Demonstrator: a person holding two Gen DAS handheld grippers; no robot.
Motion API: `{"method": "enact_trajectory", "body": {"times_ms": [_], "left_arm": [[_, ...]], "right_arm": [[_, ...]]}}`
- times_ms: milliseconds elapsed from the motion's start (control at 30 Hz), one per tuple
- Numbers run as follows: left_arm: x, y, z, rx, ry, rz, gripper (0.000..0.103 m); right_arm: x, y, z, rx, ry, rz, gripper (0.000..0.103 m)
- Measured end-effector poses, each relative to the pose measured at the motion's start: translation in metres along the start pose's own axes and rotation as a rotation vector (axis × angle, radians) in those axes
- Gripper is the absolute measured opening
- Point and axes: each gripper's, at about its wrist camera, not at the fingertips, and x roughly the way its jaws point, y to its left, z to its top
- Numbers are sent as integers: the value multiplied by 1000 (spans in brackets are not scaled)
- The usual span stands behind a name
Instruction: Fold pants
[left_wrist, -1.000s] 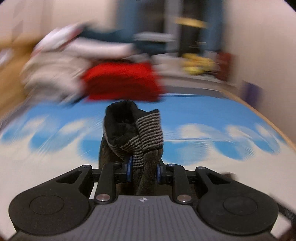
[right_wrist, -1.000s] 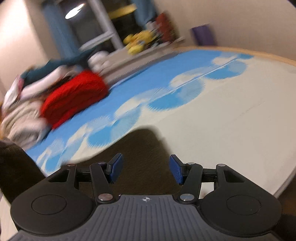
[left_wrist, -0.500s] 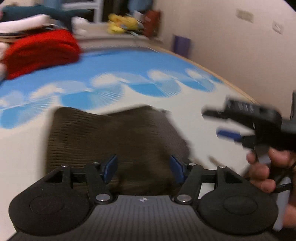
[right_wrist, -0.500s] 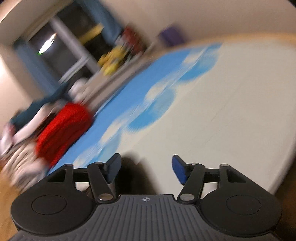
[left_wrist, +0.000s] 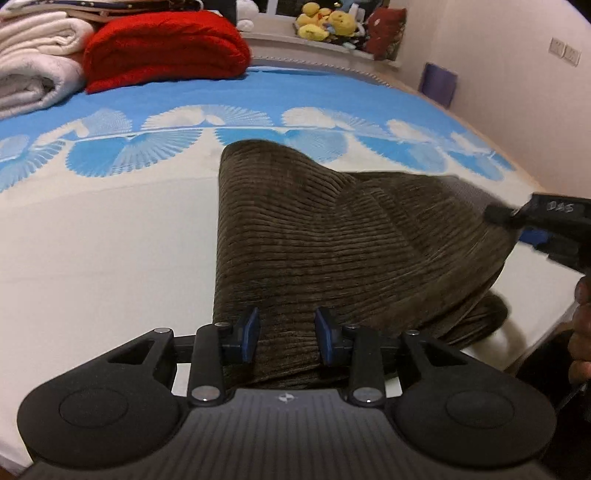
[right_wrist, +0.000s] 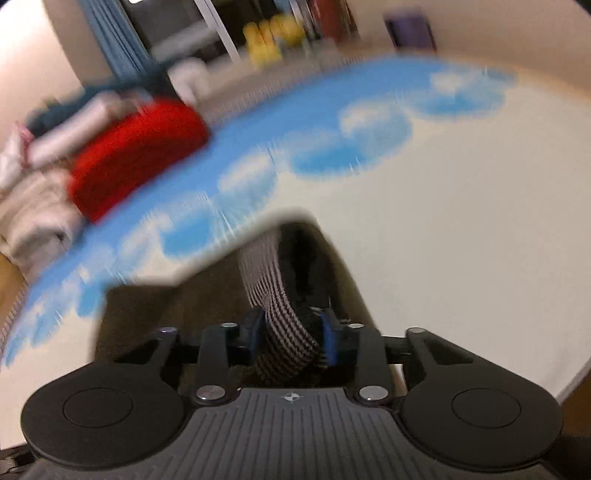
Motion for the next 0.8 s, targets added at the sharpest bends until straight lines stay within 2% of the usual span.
{"method": "enact_trajectory", "body": {"times_ms": [67, 100, 167, 200, 233, 300, 333, 433, 533, 600, 667, 700, 767, 800], "left_arm": [[-4, -2, -7, 23, -6, -26, 37], [2, -7, -10, 50, 3, -16, 37], [4, -16, -19, 104, -7, 9, 37], [5, -18, -19, 117, -7, 19, 36], [5, -18, -18, 116, -1, 20, 36], [6, -15, -14, 95, 17, 12, 36], [6, -14, -14, 91, 24, 10, 36], [5, -16, -13, 95, 34, 20, 37], [4, -21, -12, 100, 44, 42, 37], [5, -24, -9, 101, 51, 52, 38], [6, -26, -7, 104, 60, 60, 38], [7, -26, -6, 105, 65, 64, 38], [7, -28, -4, 106, 71, 65, 38], [8, -29, -3, 106, 76, 73, 38]], "right_arm": [[-20, -1, 3, -24, -88, -39, 29], [-16, -9, 1, -1, -62, -87, 29], [12, -35, -4, 125, 129, -178, 31], [21, -43, -6, 163, 170, -190, 34], [21, -41, -4, 136, 156, -192, 38], [15, -29, -4, 29, 124, -206, 38], [11, -25, -5, 14, 101, -202, 38], [-8, -25, 4, -17, -19, -192, 38], [-24, -25, 13, -59, -128, -121, 39], [-26, -22, 14, -104, -150, -75, 40], [-20, -18, 12, -146, -104, -21, 45], [-10, -16, 9, -167, -42, -13, 47], [17, -14, 0, -210, 110, -72, 47], [24, -12, -3, -237, 129, -103, 47]]}}
